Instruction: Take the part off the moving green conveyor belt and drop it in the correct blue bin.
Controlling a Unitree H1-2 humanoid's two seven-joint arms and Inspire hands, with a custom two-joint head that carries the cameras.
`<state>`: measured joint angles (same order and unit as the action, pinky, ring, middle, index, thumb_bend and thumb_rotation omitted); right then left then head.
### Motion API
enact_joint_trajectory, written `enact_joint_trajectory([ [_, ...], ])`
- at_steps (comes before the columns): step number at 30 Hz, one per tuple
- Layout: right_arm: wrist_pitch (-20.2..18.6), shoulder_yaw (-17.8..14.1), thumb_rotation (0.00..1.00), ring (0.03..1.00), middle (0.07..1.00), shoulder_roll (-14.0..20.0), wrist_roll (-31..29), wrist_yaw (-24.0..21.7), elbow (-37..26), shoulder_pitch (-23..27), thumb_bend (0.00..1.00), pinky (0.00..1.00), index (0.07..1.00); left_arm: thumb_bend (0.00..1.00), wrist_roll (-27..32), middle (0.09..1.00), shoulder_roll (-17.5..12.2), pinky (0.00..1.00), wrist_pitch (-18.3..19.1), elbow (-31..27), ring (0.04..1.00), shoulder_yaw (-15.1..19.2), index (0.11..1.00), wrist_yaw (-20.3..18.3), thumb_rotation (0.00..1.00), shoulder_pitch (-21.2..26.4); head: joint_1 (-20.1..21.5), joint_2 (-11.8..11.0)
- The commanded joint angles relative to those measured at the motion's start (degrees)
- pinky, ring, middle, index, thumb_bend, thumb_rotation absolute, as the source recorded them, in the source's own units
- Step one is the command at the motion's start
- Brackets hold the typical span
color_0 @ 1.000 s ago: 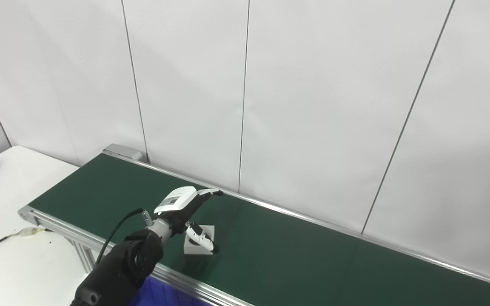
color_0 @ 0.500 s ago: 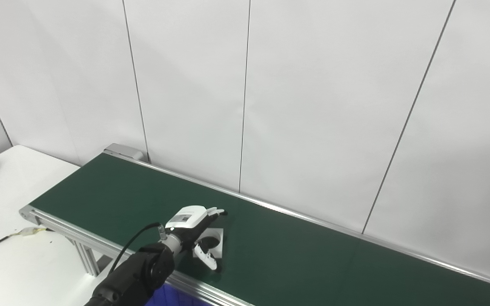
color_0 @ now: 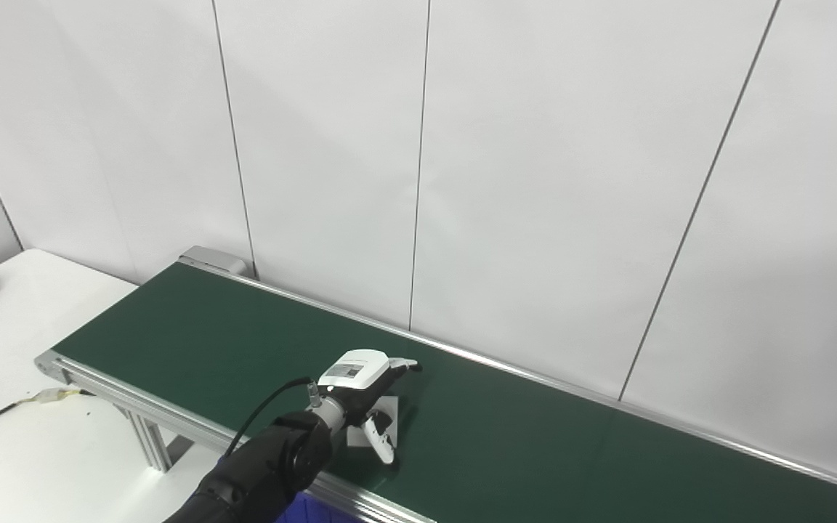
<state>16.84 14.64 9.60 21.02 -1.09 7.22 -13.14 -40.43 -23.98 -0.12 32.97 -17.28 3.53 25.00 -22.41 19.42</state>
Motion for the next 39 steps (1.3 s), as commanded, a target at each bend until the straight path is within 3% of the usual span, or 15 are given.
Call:
enact_joint_trajectory([
  [1,2.31,-0.06,0.05,0.962,0.98,-0.29,-0.07,0.69,-1.78,0.39,0.64,0.95,1.0,0.57,-1.67,0.768,-0.7,0.54,5.1,-1.3,0.671,0.74,0.769,0.97,0.0,1.75,0.0,0.05],
  [3,2.28,-0.08,0.06,0.961,0.979,-0.3,0.03,0.72,-1.75,0.46,0.64,0.95,1.0,0.51,-2.47,0.705,-0.7,0.46,7.45,-2.25,0.554,0.16,0.726,-0.21,0.0,1.76,-0.02,0.06],
  [4,2.43,-0.09,0.07,0.96,0.978,-0.3,0.13,0.83,-1.72,0.5,0.64,0.95,1.0,0.51,-2.81,0.604,-0.66,0.41,8.84,-2.69,0.508,-0.14,0.684,-0.99,0.0,1.77,-0.03,0.07],
  [5,2.49,-0.1,0.06,0.959,0.977,-0.33,0.2,0.91,-1.72,0.52,0.64,0.94,1.0,0.5,-2.95,0.552,-0.63,0.39,10.16,-3.03,0.483,-0.37,0.593,-2.09,0.0,1.83,-0.05,0.07],
  [6,2.6,-0.12,0.06,0.959,0.977,-0.37,0.24,1.0,-1.7,0.52,0.64,0.94,1.0,0.5,-2.92,0.532,-0.68,0.38,11.16,-3.34,0.444,-0.67,0.532,-3.19,0.0,1.89,-0.05,0.07],
  [8,2.79,-0.15,0.05,0.958,0.978,-0.5,0.27,1.21,-1.58,0.54,0.64,0.94,1.0,0.5,-2.81,0.508,-1.0,0.39,12.07,-3.45,0.429,-1.52,0.507,-5.18,0.0,2.07,0.04,0.04],
  [18,3.08,-0.16,0.06,0.962,0.979,-0.54,0.13,1.58,-0.87,0.82,0.63,0.94,1.0,0.5,-3.8,0.541,-1.78,0.47,16.01,-1.8,0.45,-4.5,0.472,-10.95,0.0,2.95,0.12,-0.19],
  [25,2.91,-0.1,0.04,0.962,0.981,-0.62,-0.17,1.35,-1.15,0.75,0.63,0.95,1.0,0.5,-2.89,0.539,-2.84,0.48,15.55,-3.22,0.458,-4.42,0.47,-11.79,0.0,2.28,0.4,-0.05],
  [29,2.17,0.04,0.04,0.964,0.98,-0.56,0.13,1.16,-1.74,0.56,0.63,0.95,1.0,0.5,-1.58,0.528,-3.63,0.45,14.01,-7.75,0.444,-2.51,0.481,-10.73,0.0,0.58,1.11,0.32],
  [31,1.18,0.09,0.05,0.96,0.977,-0.54,0.57,0.98,-2.54,0.36,0.63,0.94,1.0,0.5,0.11,0.519,-4.28,0.43,13.14,-14.34,0.432,-0.06,0.493,-10.62,0.0,-1.61,2.21,0.77],
  [35,-0.36,0.08,0.05,0.948,0.966,-0.66,0.79,0.41,-3.82,0.05,0.63,0.91,1.0,0.5,2.63,0.492,-5.37,0.42,13.34,-26.52,0.418,3.63,0.512,-13.0,0.0,-5.04,4.32,1.45],
  [39,-0.82,0.23,0.08,0.934,0.964,-0.81,1.38,0.25,-4.09,0.04,0.63,0.88,1.0,0.5,3.92,0.498,-6.42,0.39,13.75,-33.92,0.406,5.59,0.515,-15.93,0.0,-6.62,6.89,2.28],
])
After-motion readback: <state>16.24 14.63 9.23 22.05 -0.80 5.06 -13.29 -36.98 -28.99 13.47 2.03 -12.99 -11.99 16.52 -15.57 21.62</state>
